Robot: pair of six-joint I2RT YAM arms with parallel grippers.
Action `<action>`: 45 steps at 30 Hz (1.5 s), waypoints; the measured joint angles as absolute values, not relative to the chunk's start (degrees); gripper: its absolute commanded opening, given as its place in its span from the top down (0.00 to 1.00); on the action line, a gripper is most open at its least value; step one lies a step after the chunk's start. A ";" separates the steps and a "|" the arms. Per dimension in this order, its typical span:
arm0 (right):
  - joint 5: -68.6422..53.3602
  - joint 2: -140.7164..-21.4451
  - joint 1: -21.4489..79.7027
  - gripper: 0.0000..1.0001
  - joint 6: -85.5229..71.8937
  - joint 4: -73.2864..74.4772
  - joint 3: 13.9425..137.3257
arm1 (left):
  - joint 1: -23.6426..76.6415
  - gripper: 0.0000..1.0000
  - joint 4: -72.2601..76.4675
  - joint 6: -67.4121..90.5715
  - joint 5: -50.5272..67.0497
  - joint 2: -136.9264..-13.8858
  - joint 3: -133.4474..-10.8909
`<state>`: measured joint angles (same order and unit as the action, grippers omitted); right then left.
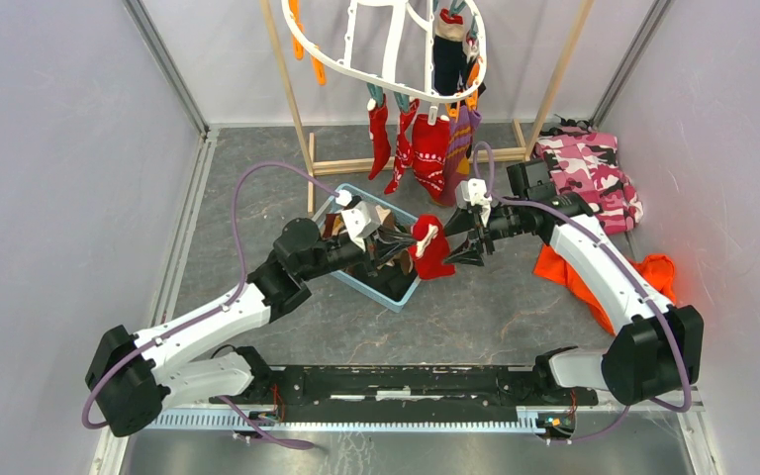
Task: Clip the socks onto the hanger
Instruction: Pick up the sock from the bin.
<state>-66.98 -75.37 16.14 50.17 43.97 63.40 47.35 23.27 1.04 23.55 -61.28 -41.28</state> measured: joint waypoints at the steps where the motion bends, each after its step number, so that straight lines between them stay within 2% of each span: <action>1: -66.98 -75.37 16.14 0.35 50.13 43.75 63.26 | 47.35 0.98 24.25 1.43 23.24 -61.10 -40.66; 10: -67.00 -74.54 16.14 0.36 49.08 42.44 61.01 | 47.37 0.98 32.75 9.43 22.20 -60.82 -36.03; 18: -67.40 -73.71 16.14 0.43 46.83 40.05 59.83 | 47.37 0.98 37.71 14.55 21.02 -60.97 -35.42; 21: -67.51 -73.54 16.14 0.50 45.80 39.16 59.09 | 47.37 0.98 38.37 15.44 20.95 -60.97 -35.16; 23: -67.68 -73.43 16.14 0.58 44.95 38.35 58.65 | 47.37 0.98 38.81 15.92 20.82 -60.97 -34.96; 27: -67.99 -73.14 16.14 0.80 43.27 37.01 58.22 | 47.37 0.98 39.55 16.69 20.34 -60.97 -34.57; 31: -68.12 -73.01 16.14 0.96 41.39 35.77 58.22 | 47.37 0.98 39.62 16.73 19.59 -60.97 -34.30; 33: -68.14 -73.01 16.14 1.00 40.84 35.46 58.22 | 47.37 0.98 39.59 16.75 19.40 -60.97 -34.20; 45: -68.47 -73.01 16.14 1.00 39.83 35.14 58.22 | 47.37 0.96 37.06 17.15 13.43 -60.01 -32.95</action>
